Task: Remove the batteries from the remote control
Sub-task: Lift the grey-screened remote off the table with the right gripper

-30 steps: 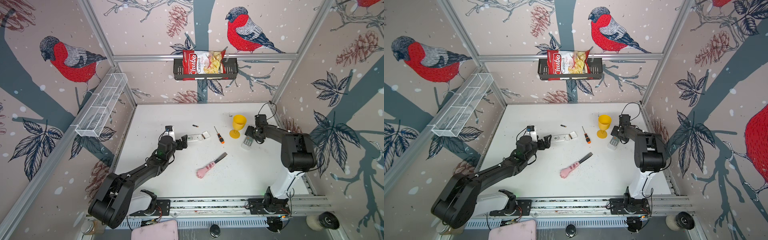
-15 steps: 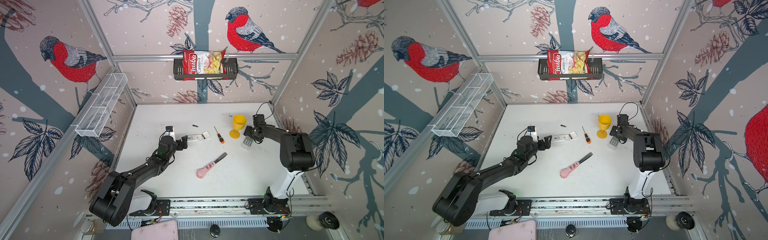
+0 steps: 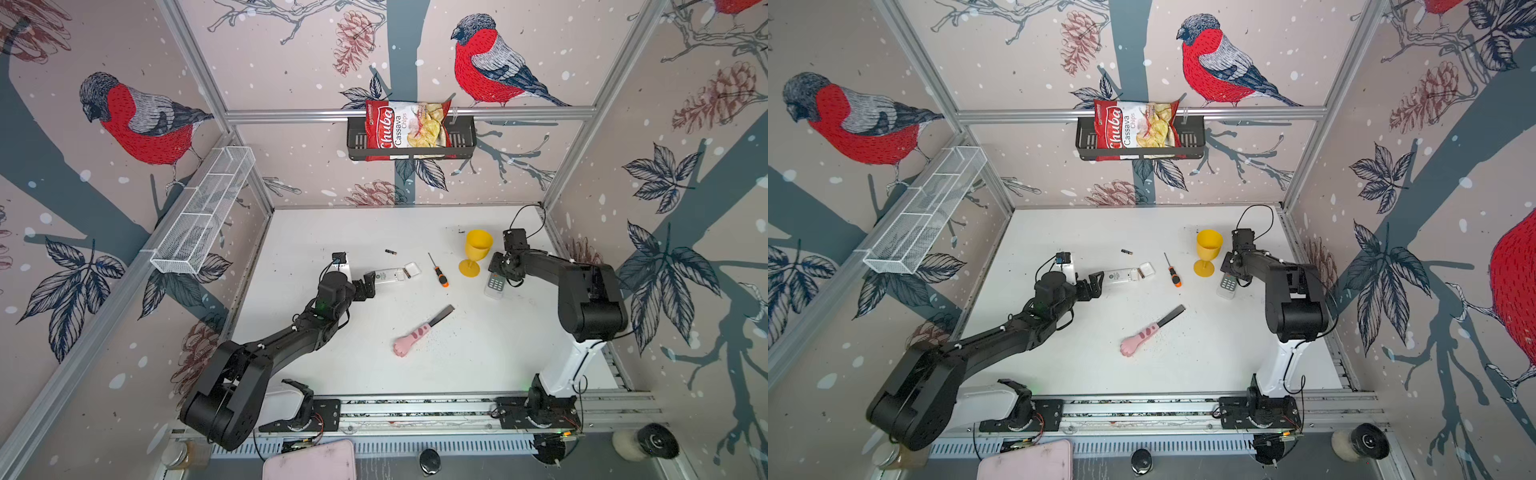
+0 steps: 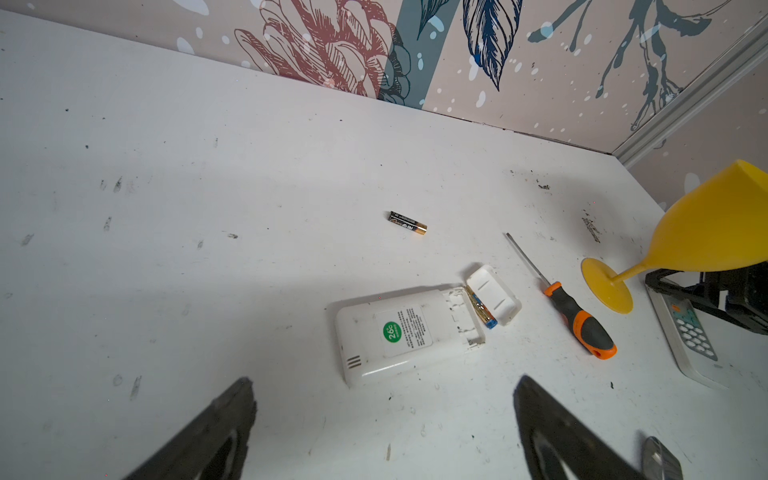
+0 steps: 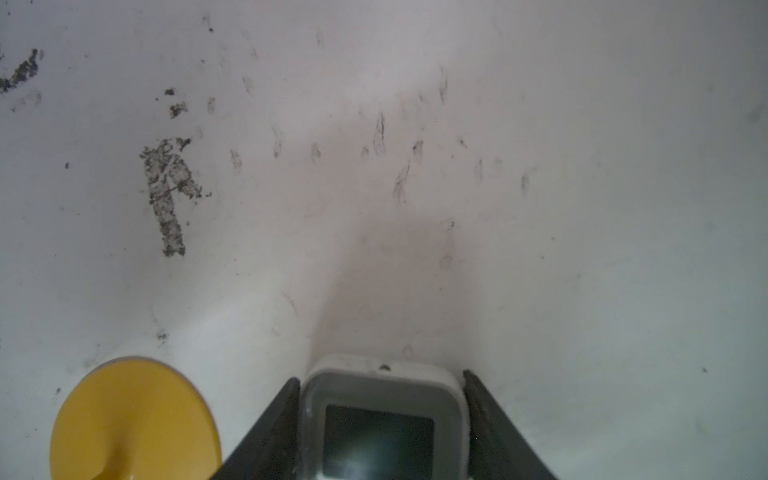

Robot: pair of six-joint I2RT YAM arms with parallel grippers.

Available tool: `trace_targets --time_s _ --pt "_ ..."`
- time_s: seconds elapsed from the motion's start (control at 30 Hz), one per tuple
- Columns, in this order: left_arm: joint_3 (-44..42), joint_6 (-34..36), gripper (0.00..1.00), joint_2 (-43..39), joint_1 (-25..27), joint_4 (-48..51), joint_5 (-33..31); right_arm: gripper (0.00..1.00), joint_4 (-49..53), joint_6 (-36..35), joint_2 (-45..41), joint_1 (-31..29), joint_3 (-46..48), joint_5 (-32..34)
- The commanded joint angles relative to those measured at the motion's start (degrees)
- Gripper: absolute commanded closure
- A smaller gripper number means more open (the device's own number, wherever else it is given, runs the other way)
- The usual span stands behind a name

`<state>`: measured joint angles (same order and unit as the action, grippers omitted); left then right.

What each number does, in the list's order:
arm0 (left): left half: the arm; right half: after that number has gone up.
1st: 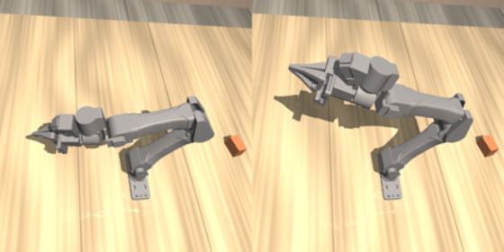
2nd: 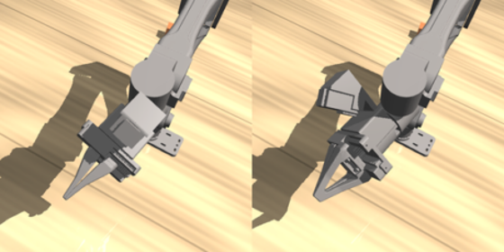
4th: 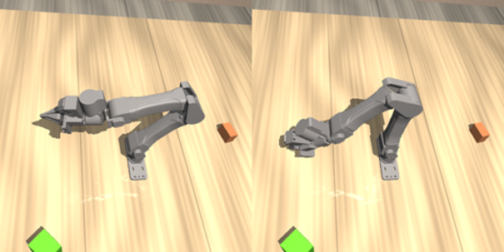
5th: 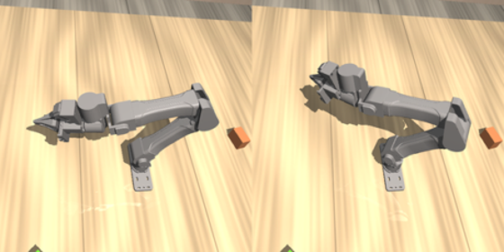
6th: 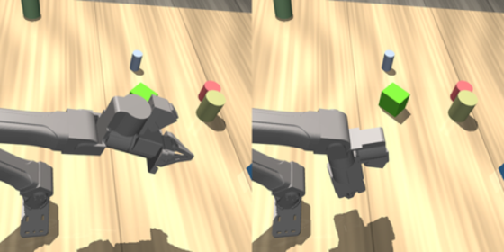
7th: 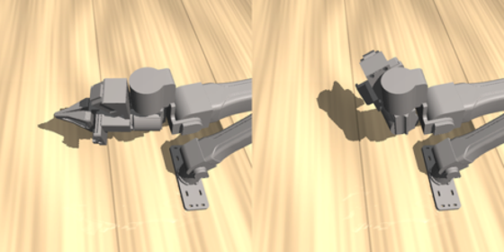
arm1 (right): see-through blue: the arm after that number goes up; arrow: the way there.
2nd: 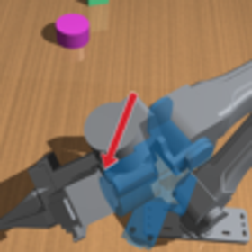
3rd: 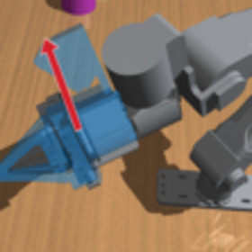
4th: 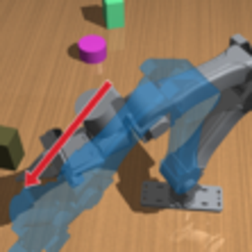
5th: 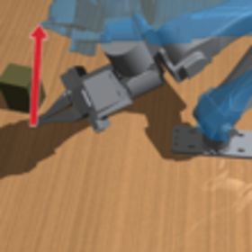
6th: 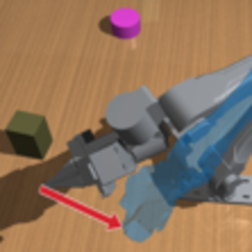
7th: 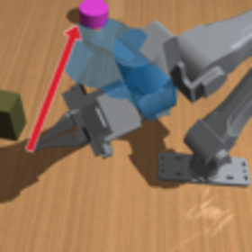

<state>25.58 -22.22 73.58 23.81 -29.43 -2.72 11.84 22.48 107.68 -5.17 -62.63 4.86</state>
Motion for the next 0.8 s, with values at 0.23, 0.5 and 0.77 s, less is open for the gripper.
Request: trace_targets --time_s 0.23,0.5,0.77 --pt "-0.42 -0.34 0.04 0.16 0.09 -3.21 2.14 0.61 6.18 -0.65 -0.5 0.29 1.7 -1.45" --pt "-1.85 0.25 0.03 -0.05 0.09 -9.99 9.23 0.71 3.42 0.72 -11.3 1.59 5.8 -2.14" --pt "-1.0 -0.52 0.05 -1.04 0.14 -11.61 15.05 0.76 -0.54 2.13 -24.56 1.52 12.36 -4.4"
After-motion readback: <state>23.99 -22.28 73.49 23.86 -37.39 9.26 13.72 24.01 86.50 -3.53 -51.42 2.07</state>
